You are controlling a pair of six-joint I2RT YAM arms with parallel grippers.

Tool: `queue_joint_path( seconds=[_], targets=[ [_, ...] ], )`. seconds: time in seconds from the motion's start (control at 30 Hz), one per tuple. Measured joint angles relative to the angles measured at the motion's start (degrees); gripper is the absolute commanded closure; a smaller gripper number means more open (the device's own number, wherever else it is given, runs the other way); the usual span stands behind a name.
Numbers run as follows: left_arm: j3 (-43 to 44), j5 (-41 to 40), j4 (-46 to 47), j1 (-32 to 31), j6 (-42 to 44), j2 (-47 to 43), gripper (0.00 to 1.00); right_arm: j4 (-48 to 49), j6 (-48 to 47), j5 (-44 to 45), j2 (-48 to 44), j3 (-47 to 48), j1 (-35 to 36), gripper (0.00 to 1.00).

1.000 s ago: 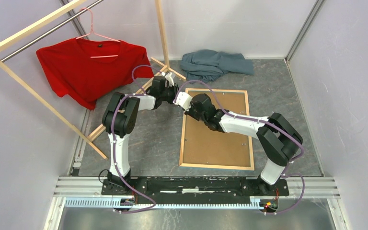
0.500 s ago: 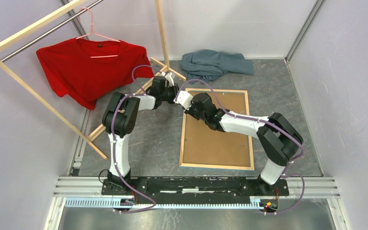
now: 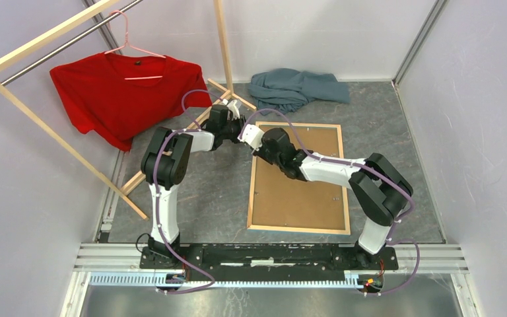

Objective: Take the photo out of the frame
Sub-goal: Release the photo frame item from the photo frame.

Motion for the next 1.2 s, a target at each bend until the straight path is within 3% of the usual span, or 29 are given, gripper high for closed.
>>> queue_joint_path(
  seconds=[1.2],
  targets=[
    [0.0, 0.0, 0.0, 0.0, 0.0, 0.0, 0.79, -5.4, -5.2, -2.1, 0.2, 2.7, 0.0, 1.0]
  ],
)
